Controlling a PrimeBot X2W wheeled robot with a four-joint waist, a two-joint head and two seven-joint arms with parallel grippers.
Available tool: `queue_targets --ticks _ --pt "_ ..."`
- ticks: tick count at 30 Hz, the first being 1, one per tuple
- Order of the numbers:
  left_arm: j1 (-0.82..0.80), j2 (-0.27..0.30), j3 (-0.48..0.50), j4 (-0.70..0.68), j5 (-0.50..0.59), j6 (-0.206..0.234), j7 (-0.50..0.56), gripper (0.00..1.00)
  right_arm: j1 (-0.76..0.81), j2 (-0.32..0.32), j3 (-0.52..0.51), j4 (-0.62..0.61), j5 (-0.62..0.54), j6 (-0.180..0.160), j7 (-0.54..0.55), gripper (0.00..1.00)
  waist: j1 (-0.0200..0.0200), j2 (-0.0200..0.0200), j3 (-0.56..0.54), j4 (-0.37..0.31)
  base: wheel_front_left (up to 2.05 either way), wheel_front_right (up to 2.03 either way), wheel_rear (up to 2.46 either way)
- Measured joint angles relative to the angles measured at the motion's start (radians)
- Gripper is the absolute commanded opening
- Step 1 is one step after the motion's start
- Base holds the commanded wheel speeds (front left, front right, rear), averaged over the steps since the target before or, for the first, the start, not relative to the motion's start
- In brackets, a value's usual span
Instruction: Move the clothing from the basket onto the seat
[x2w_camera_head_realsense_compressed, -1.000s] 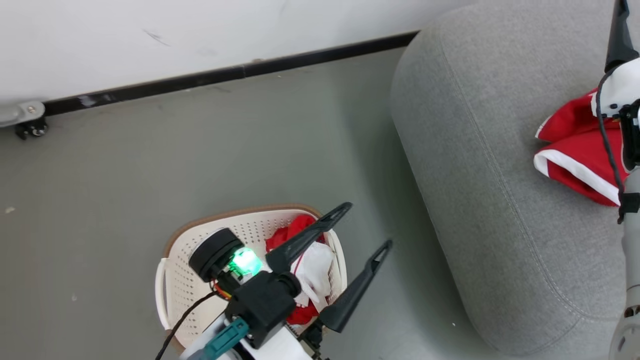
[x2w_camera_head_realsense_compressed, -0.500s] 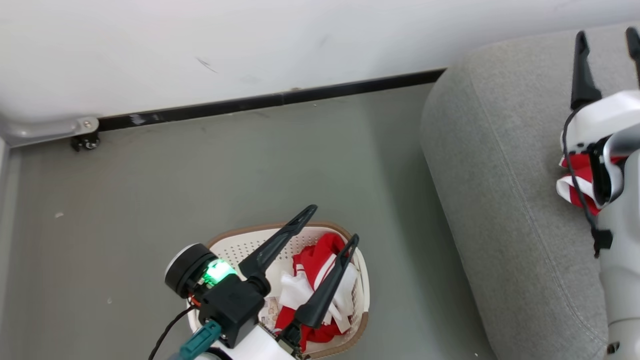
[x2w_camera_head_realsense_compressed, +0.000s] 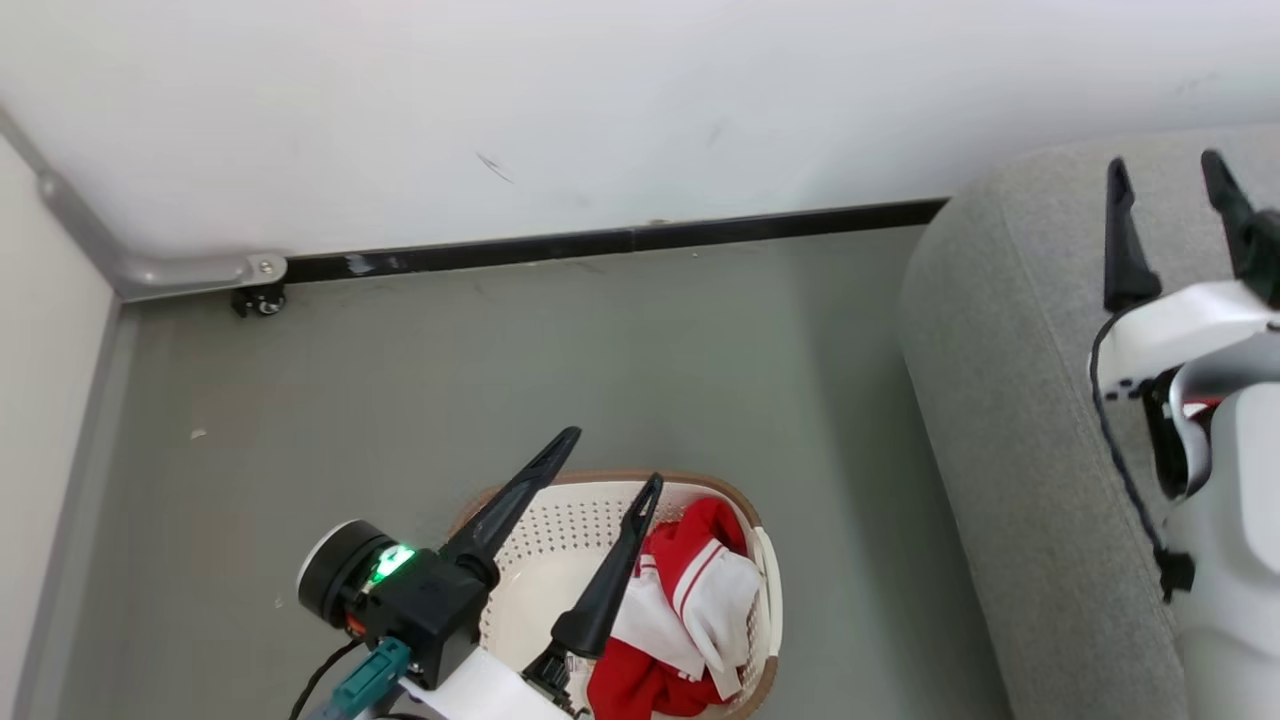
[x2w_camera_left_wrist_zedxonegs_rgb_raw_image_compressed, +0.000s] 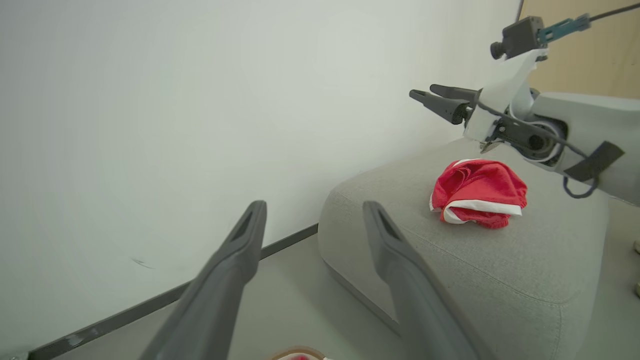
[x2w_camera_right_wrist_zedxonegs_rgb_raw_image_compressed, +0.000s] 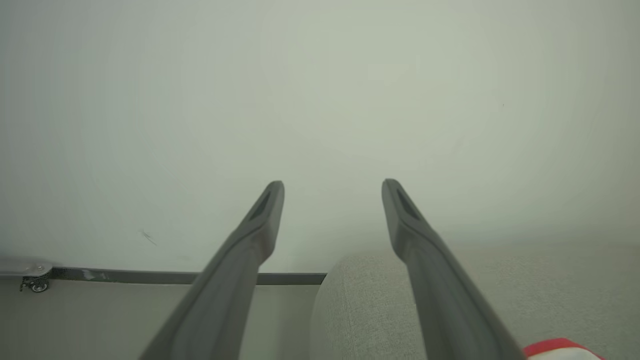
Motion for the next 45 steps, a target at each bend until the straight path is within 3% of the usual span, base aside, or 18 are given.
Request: queue_targets --ticks 24,45 --pt "0.039 0.008 0.099 0.077 -0.038 0.087 -0.01 1.0 0.276 0.046 0.04 -0.313 0.065 0.0 0.073 1.0 0.0 0.0 -0.05 0.1 0.0 0.0 0.0" --pt "0.079 0.021 0.151 0.137 -0.057 0.15 -0.018 1.0 0.493 0.067 0.036 -0.526 0.105 0.0 0.136 1.0 0.0 0.0 -0.099 0.118 0.0 0.0 0.0"
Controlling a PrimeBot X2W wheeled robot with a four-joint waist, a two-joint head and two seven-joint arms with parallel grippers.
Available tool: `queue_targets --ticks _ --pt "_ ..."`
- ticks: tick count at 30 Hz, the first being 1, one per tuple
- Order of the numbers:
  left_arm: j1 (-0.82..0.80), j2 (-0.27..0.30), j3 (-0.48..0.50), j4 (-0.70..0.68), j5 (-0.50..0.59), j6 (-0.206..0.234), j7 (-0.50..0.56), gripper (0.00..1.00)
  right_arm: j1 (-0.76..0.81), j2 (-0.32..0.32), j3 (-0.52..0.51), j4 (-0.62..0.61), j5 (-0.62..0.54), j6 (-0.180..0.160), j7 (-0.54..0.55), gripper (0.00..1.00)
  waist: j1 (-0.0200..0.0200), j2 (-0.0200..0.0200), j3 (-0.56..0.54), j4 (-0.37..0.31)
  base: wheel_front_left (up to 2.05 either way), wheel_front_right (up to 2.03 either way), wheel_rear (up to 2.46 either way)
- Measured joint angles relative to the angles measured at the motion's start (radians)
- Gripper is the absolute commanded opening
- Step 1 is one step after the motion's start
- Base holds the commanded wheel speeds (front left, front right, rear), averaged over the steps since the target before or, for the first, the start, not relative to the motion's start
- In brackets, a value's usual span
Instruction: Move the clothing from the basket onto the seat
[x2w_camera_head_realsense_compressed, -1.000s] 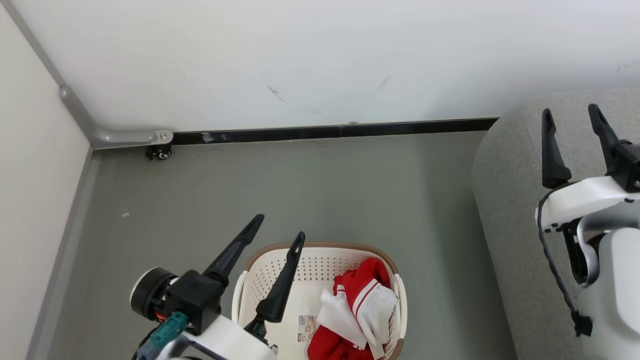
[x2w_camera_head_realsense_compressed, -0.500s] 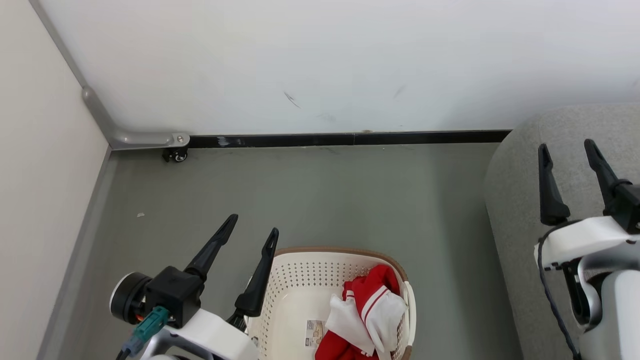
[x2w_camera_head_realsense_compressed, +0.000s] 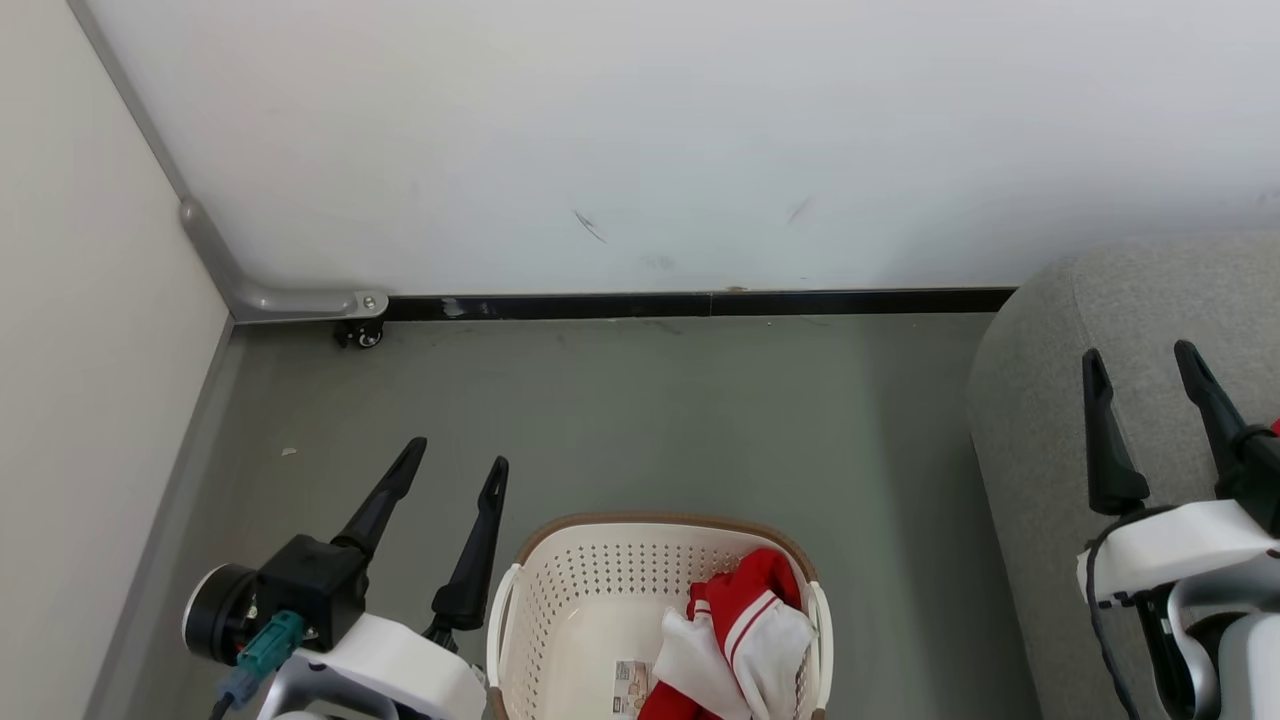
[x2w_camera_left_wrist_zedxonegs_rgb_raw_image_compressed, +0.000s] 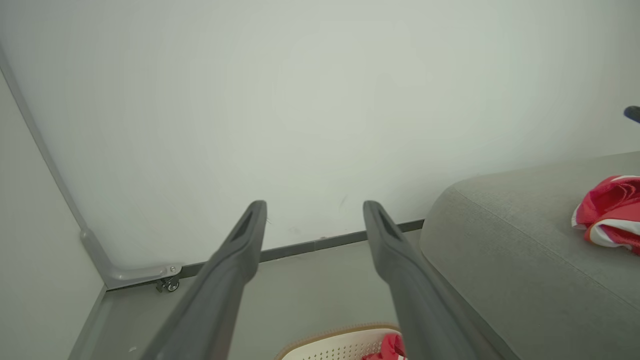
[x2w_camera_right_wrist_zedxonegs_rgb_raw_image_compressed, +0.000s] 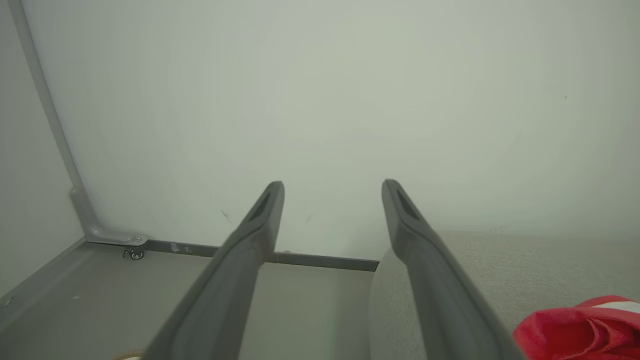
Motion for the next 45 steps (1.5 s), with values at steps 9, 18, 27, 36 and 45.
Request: queue_targets --ticks 9,18,27,36,45 --pt "0.042 0.003 0.025 0.014 -0.005 0.042 -0.003 1.0 0.092 0.003 0.024 -0.069 0.062 0.0 0.033 1.0 0.0 0.0 -0.034 0.003 0.0 0.0 0.0" --pt "0.068 0.012 0.048 0.014 -0.014 0.061 -0.003 1.0 0.153 0.006 0.02 -0.118 0.081 0.0 0.066 1.0 0.0 0.0 -0.052 -0.002 0.0 0.0 0.0" --pt "0.081 0.023 0.058 0.011 -0.014 0.08 -0.003 1.0 0.184 0.006 0.007 -0.155 0.094 0.0 0.085 1.0 0.0 0.0 -0.052 -0.015 0.0 0.0 0.0" --pt "0.081 0.031 0.072 0.014 -0.014 0.098 -0.003 1.0 0.208 0.007 -0.008 -0.18 0.101 0.0 0.103 1.0 0.0 0.0 -0.049 -0.028 0.0 0.0 0.0" --pt "0.095 0.032 0.085 0.028 -0.014 0.121 0.001 1.0 0.213 0.007 -0.02 -0.198 0.114 0.0 0.117 1.0 0.0 0.0 -0.049 -0.039 0.0 0.0 0.0"
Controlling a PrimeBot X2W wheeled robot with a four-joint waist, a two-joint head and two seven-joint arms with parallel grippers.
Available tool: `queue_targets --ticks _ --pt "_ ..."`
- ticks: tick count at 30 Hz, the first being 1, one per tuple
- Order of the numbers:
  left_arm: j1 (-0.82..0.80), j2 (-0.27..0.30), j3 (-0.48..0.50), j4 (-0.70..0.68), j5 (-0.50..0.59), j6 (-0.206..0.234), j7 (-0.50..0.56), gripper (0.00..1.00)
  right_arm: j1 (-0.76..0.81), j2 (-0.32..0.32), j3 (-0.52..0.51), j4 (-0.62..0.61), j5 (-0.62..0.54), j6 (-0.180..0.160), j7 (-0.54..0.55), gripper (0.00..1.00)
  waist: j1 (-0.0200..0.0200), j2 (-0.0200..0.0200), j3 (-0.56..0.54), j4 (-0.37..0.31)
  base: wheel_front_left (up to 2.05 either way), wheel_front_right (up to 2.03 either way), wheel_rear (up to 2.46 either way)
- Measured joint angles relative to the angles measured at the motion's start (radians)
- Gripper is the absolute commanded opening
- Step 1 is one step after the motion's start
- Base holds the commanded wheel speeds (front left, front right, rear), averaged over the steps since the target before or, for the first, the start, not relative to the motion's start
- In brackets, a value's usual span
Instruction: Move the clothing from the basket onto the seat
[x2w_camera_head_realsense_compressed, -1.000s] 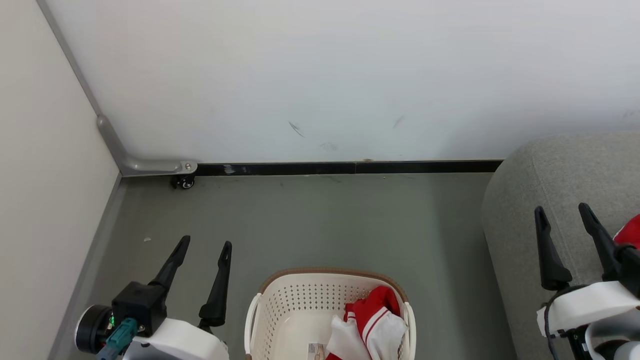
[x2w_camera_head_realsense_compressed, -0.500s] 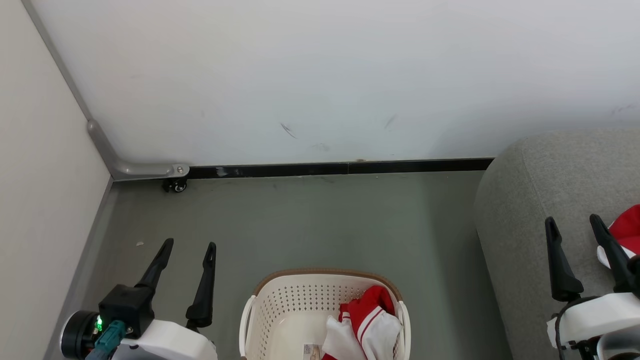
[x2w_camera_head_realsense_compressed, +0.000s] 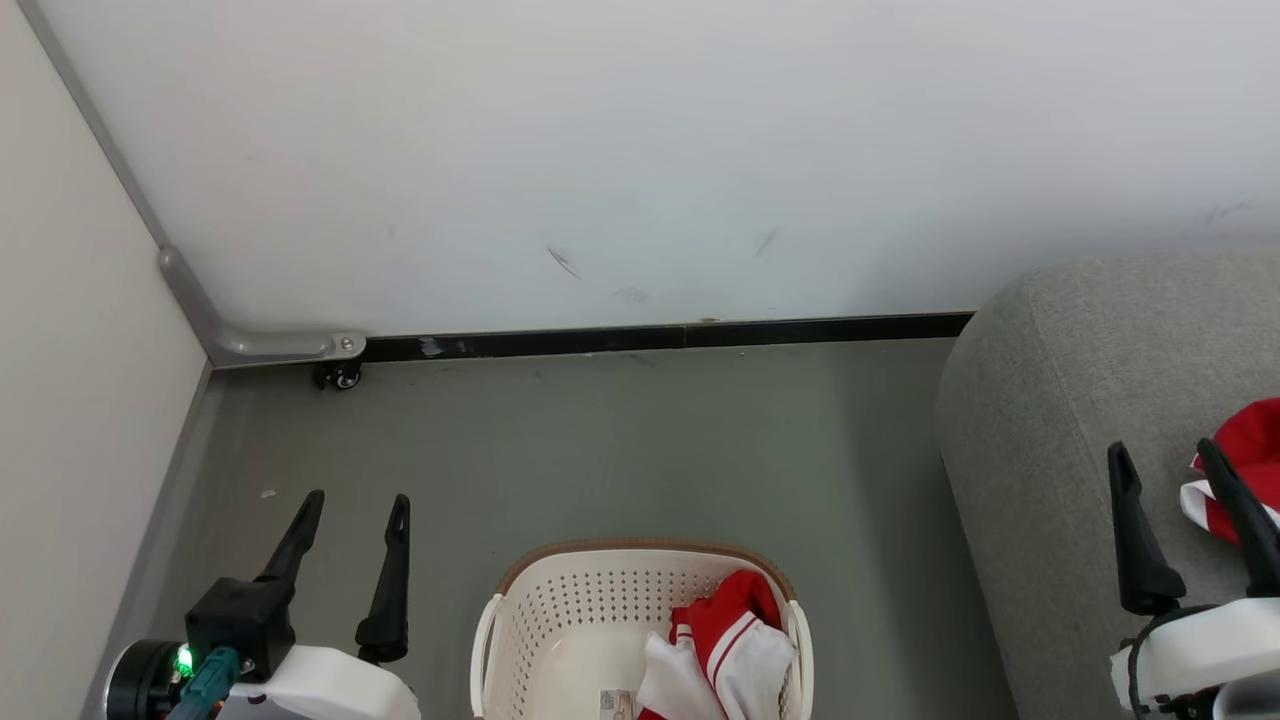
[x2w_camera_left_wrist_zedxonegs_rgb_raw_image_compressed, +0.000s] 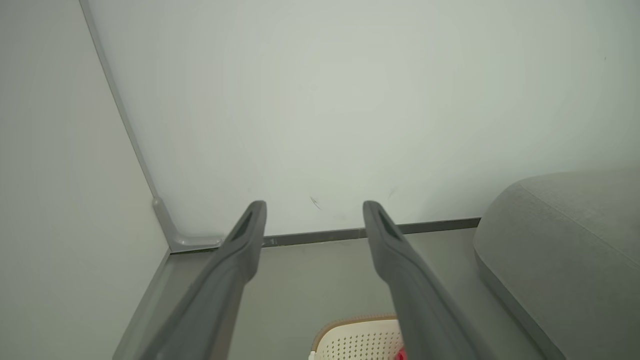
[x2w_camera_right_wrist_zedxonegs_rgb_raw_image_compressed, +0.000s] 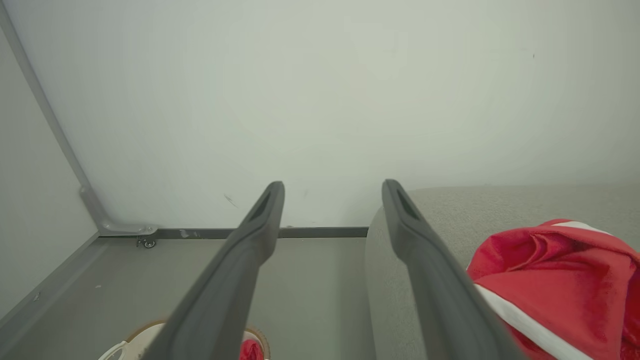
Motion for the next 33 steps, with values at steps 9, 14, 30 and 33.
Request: queue_targets --ticks 9,14,30,33 --pt "0.007 -0.006 0.009 0.006 -0.002 0.024 0.009 1.0 0.016 0.001 -0.007 -0.021 0.007 0.0 0.008 1.0 -0.0001 0.0 -0.006 -0.008 0.0 0.0 0.0" --pt "0.007 -0.005 0.02 0.025 -0.021 0.026 0.009 1.0 0.017 0.001 -0.007 -0.025 0.01 0.0 0.012 1.0 0.0 0.0 -0.009 -0.012 0.0 0.0 0.0" --pt "0.007 -0.014 0.021 0.025 -0.024 0.031 0.004 1.0 0.019 0.001 -0.007 -0.035 0.018 0.0 0.02 1.0 0.0 0.0 -0.013 -0.017 0.0 0.0 0.0" --pt "0.007 -0.016 0.019 0.019 -0.024 0.031 0.0 1.0 0.019 0.001 -0.006 -0.041 0.017 0.0 0.02 1.0 0.0 0.0 -0.014 -0.017 0.0 0.0 0.0"
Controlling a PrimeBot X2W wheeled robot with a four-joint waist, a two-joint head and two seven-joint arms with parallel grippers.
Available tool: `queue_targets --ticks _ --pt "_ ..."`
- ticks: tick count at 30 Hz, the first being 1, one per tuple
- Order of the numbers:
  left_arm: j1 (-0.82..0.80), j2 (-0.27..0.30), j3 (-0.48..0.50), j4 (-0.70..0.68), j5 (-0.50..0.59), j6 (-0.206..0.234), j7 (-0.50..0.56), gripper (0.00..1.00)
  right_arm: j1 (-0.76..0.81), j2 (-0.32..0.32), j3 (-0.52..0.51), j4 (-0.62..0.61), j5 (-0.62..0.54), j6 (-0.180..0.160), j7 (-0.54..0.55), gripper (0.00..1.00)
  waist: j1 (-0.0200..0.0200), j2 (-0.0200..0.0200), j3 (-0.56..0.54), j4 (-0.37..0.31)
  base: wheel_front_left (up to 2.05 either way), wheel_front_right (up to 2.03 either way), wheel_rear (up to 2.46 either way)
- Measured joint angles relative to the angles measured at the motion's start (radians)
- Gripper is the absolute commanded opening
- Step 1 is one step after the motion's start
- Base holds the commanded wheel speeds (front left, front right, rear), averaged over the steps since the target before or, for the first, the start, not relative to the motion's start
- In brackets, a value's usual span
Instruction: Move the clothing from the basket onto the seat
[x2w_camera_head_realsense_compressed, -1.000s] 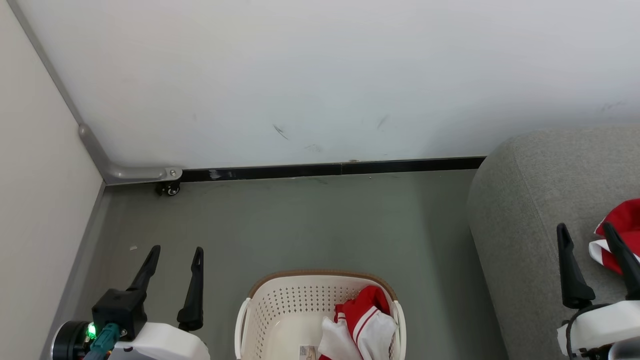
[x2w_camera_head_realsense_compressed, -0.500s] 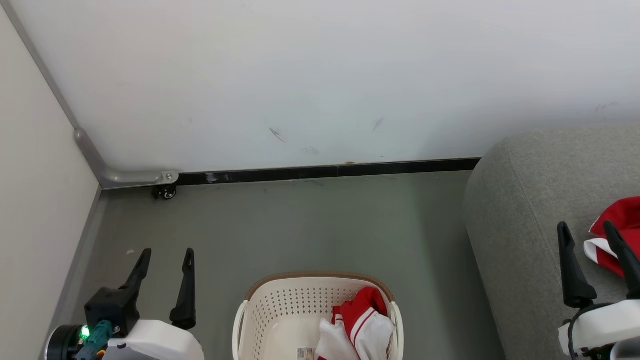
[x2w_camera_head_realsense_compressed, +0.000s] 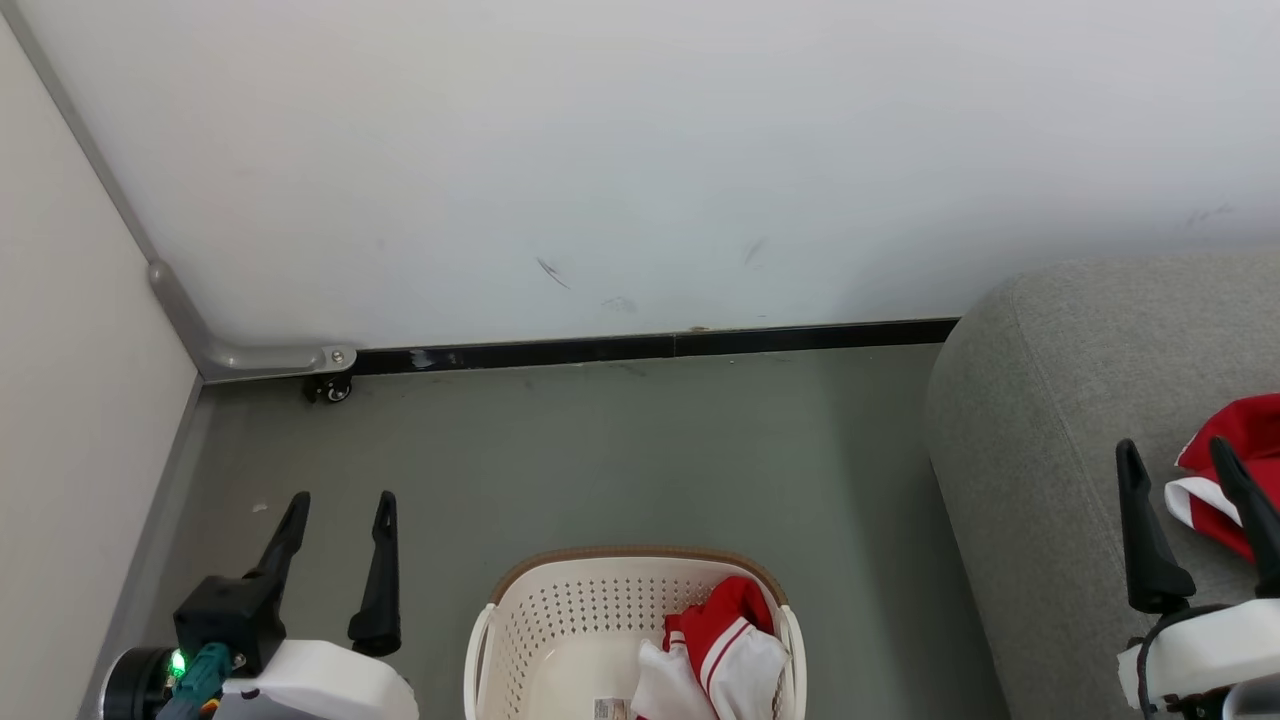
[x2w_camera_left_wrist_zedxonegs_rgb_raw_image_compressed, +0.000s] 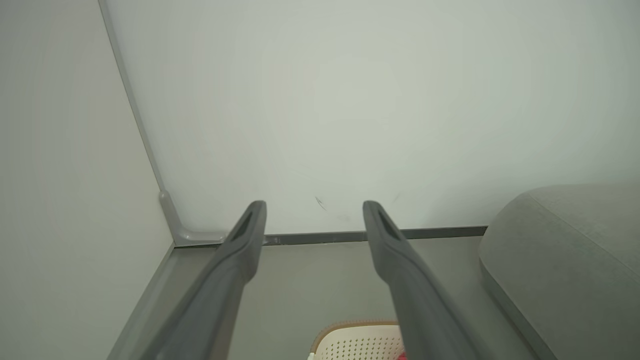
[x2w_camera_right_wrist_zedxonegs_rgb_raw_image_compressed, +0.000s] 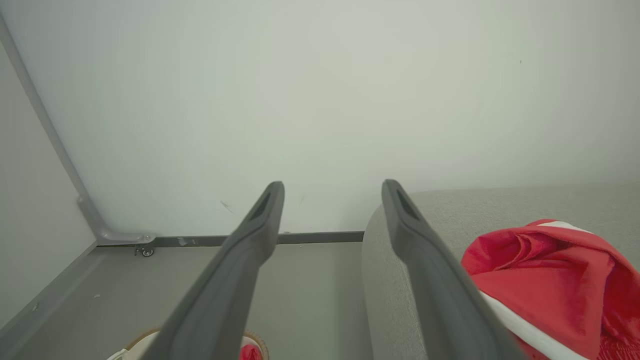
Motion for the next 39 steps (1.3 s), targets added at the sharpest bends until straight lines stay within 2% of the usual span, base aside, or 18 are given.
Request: queue_targets --ticks 5,10,22,39 --pt "0.0 -0.013 -0.022 -0.036 0.007 -0.002 -0.001 1.0 0.001 0.0 0.007 -0.012 0.0 0.0 0.0 1.0 0.0 0.0 0.001 -0.001 0.0 0.0 0.0" --pt "0.0 -0.002 -0.032 -0.015 0.007 -0.024 -0.001 1.0 0.016 0.0 0.018 -0.02 0.0 0.0 0.002 1.0 0.0 0.0 0.008 -0.005 0.0 0.0 0.0" --pt "-0.006 -0.023 -0.079 -0.018 0.008 -0.063 0.0 1.0 0.031 0.001 0.015 -0.058 -0.002 0.0 0.01 1.0 0.0 0.0 0.036 -0.02 0.0 0.0 0.0" --pt "-0.07 -0.036 -0.103 0.01 0.035 -0.074 0.01 1.0 0.031 0.001 0.017 -0.096 -0.002 0.0 0.018 1.0 0.0 0.0 0.11 -0.056 0.0 0.0 0.0"
